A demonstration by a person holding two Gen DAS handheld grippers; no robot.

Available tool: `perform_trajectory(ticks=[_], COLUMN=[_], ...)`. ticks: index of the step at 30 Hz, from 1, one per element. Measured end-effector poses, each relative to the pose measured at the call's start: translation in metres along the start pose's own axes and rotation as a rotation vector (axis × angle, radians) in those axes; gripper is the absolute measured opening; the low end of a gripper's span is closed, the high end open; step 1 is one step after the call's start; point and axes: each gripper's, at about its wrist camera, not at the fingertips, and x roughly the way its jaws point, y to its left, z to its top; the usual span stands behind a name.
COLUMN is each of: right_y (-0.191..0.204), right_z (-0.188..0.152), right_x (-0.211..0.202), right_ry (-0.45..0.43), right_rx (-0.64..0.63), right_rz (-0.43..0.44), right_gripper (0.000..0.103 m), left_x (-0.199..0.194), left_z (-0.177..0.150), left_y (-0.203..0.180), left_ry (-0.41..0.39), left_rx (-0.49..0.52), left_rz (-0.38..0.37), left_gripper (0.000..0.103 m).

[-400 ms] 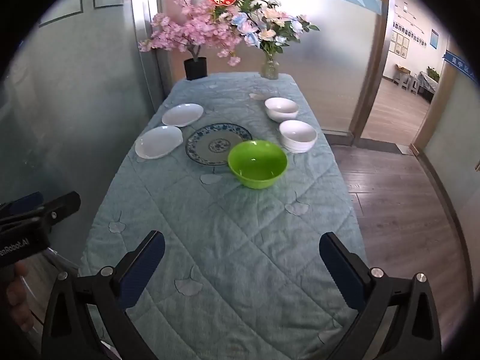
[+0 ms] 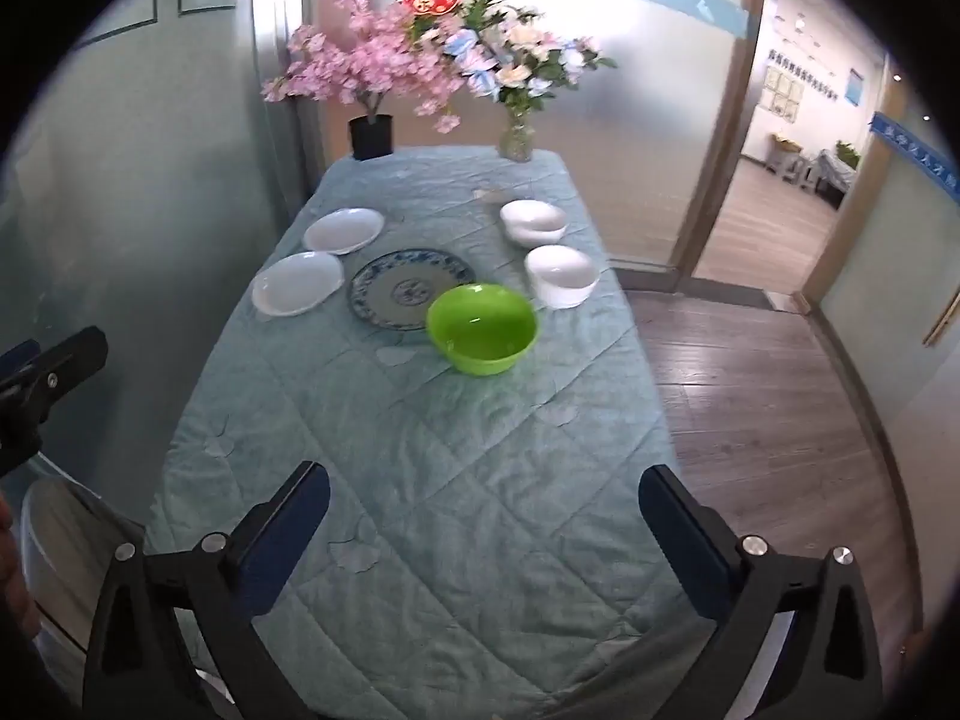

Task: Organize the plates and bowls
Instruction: 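Move the left tool toward the blue-and-white patterned plate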

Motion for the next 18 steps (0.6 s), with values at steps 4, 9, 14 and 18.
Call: perform_trajectory(ticks=[4, 9, 14, 18], right_y=[-0.004, -0.007, -0.001, 0.004], right_z=[0.005, 0.013, 0.022, 0.03], right_x=[-0.008, -0.003, 0.0, 0.005], right_ry=[-0.004, 0.025, 0.019, 0.029], right_rx=[-0.01, 0.002, -0.001, -0.018], right_rz=[-0.022, -0.025, -0.006, 0.007], right_gripper=[0.102, 0.102, 0.102, 0.102], left_x=[-0.002, -0.008, -0.015, -0.009], left_z=[0.016, 0.033, 0.049, 0.06], left_y=[0.011, 0.01, 0.012, 0.016], left_ry=[-0.001, 0.017, 0.002, 0.016], left_rx=[-0.022, -0.01, 0.017, 0.011], left_rz=[-0.066, -0.093, -0.074, -0.074], left_gripper=[0.103, 0.103, 0.103, 0.103])
